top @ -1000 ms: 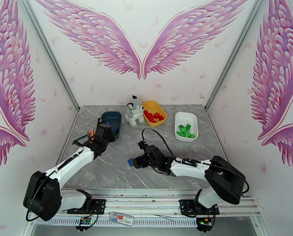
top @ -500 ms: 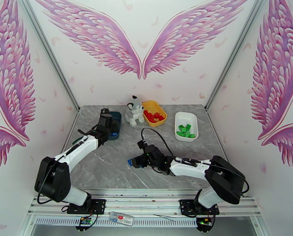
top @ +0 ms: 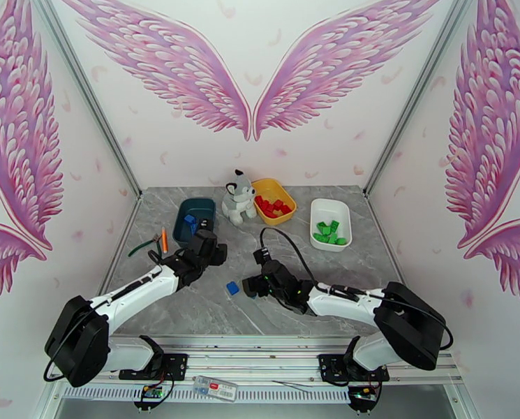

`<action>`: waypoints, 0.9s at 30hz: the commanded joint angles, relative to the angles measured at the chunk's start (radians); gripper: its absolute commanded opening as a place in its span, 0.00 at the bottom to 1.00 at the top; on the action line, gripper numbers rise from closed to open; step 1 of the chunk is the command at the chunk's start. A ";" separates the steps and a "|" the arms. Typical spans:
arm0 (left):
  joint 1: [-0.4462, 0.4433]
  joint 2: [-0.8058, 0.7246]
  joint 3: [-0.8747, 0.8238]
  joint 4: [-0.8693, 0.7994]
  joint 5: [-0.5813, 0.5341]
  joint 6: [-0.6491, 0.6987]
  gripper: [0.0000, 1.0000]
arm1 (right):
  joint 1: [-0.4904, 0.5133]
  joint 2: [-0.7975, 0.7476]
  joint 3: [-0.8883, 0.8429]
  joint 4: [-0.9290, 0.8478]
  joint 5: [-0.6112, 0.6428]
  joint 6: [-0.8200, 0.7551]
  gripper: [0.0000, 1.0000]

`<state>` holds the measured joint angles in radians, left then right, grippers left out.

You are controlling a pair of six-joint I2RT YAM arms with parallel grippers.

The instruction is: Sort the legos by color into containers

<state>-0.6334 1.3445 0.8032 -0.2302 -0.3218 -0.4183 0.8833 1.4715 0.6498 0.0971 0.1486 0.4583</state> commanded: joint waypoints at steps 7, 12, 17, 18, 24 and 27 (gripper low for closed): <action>-0.198 -0.004 -0.034 0.012 0.045 -0.088 0.69 | -0.092 -0.117 -0.116 0.009 0.049 0.087 0.79; -0.290 0.089 -0.010 0.027 0.064 -0.123 0.68 | -0.160 -0.267 -0.214 0.011 0.030 0.130 0.78; -0.356 0.209 0.025 0.051 0.069 -0.147 0.67 | -0.209 -0.459 -0.291 -0.051 0.045 0.141 0.82; -0.368 0.237 0.039 0.048 0.069 -0.149 0.67 | -0.213 -0.494 -0.298 -0.069 0.050 0.142 0.83; -0.405 0.331 0.090 0.043 0.053 -0.159 0.67 | -0.221 -0.634 -0.332 -0.119 0.059 0.138 0.87; -0.411 0.356 0.100 0.038 0.044 -0.165 0.65 | -0.222 -0.636 -0.334 -0.122 0.056 0.137 0.87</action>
<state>-1.0382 1.6760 0.8661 -0.2001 -0.2592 -0.5694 0.6682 0.8417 0.3321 0.0135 0.1917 0.5838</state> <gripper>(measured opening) 0.660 0.871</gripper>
